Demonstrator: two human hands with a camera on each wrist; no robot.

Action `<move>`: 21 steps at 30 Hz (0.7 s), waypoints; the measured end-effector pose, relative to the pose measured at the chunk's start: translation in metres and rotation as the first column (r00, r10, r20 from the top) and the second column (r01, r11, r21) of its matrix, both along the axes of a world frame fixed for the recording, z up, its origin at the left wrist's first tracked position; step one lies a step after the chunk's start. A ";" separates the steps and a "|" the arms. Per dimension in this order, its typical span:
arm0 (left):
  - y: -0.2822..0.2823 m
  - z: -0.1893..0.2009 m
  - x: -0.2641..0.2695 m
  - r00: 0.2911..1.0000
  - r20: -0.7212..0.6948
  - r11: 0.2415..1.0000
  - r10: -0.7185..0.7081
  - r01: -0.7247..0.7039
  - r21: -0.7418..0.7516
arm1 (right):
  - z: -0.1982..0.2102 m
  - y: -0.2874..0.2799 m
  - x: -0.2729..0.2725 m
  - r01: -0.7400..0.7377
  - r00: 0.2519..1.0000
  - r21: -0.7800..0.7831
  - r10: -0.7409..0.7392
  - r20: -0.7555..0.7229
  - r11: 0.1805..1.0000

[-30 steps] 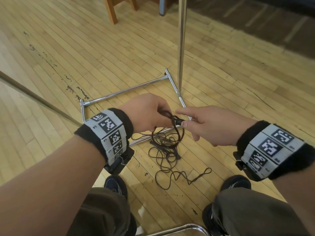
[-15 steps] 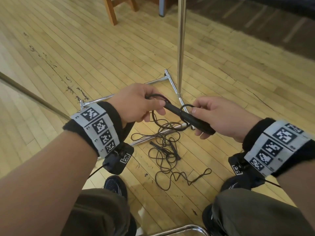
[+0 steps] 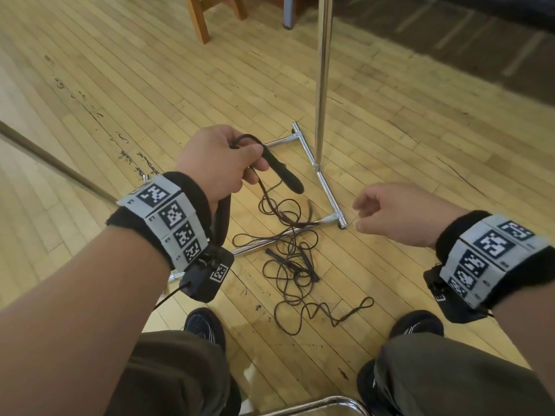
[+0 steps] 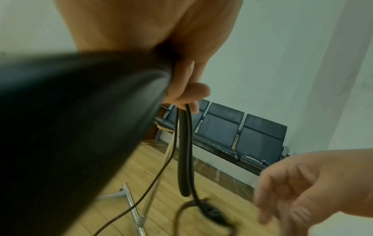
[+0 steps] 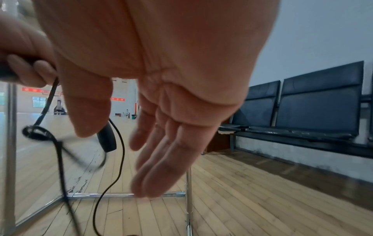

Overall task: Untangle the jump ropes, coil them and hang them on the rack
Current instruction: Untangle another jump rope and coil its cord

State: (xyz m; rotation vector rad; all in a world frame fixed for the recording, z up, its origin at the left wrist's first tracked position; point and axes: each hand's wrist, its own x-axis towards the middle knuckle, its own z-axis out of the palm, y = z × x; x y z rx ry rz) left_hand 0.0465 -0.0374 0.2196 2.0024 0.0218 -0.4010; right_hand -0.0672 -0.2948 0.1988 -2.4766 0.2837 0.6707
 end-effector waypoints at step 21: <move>-0.010 0.002 -0.013 0.945 -0.310 0.867 0.103 -0.238 -0.439 | -0.002 0.056 0.012 0.169 0.972 0.521 -0.228 0.050 0.837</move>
